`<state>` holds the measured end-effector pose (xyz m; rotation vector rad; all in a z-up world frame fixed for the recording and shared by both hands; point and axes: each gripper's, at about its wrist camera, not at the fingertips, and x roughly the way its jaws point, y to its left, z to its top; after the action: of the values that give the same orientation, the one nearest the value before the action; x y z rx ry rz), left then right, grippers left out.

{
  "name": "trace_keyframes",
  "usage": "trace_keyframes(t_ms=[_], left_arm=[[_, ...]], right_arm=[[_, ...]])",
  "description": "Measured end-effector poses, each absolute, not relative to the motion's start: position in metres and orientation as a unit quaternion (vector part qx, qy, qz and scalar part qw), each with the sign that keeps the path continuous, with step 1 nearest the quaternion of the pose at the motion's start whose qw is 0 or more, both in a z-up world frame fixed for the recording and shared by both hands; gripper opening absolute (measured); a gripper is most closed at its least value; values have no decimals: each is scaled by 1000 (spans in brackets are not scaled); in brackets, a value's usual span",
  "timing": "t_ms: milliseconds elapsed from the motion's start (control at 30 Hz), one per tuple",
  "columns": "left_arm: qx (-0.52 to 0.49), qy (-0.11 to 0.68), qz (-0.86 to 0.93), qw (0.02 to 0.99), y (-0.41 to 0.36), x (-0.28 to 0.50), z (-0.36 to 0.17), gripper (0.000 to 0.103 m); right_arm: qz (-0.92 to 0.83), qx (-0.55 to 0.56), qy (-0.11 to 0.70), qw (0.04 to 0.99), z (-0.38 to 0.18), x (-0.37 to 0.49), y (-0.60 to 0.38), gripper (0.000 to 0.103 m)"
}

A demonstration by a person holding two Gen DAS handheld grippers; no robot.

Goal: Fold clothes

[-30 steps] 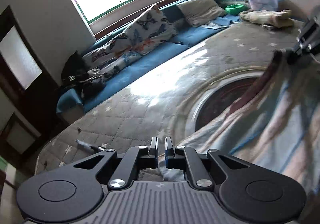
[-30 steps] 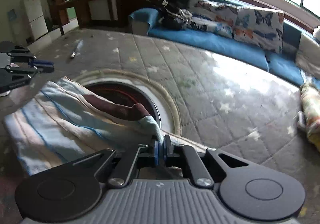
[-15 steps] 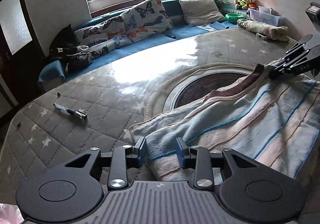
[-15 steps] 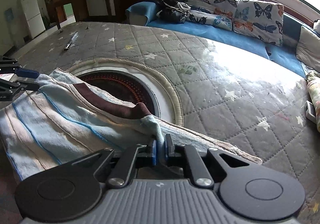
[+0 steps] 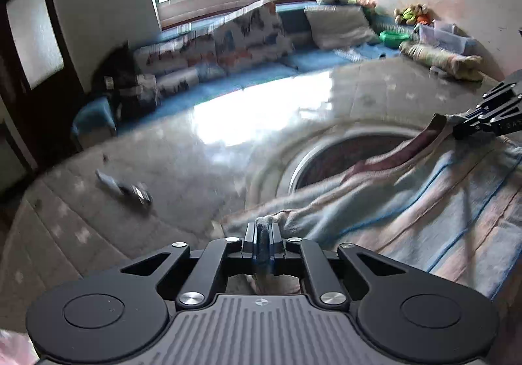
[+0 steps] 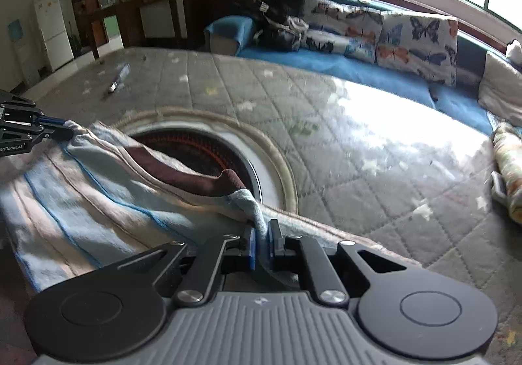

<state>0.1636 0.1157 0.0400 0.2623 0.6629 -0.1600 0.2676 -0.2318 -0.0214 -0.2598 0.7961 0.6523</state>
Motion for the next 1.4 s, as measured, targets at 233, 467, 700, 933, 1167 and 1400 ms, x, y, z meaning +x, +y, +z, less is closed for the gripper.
trace_keyframes(t_ms=[233,467,700,933,1167,1400], left_arm=[[158,292,-53,942,109,173,53,7],[162,356,-21,920,111,199,6,14],[150,320,3,935,106,188,33,39],[101,341,-87,931,67,209,34,29],[69,382,-115,914,46,249,6,23],[44,369,-103,923,59,249,1,23]], right_arm=[[311,-115,341,880,2,272,-223,6],[290,-89,365,880,-21,288,-223,17],[270,-49,347,897,-13,285,-241,35],[319,-88,358,873,-22,279,-196,31],[305,-95,383,867,-48,296,-171,29],[297,-57,376,876,-51,300,-180,28]])
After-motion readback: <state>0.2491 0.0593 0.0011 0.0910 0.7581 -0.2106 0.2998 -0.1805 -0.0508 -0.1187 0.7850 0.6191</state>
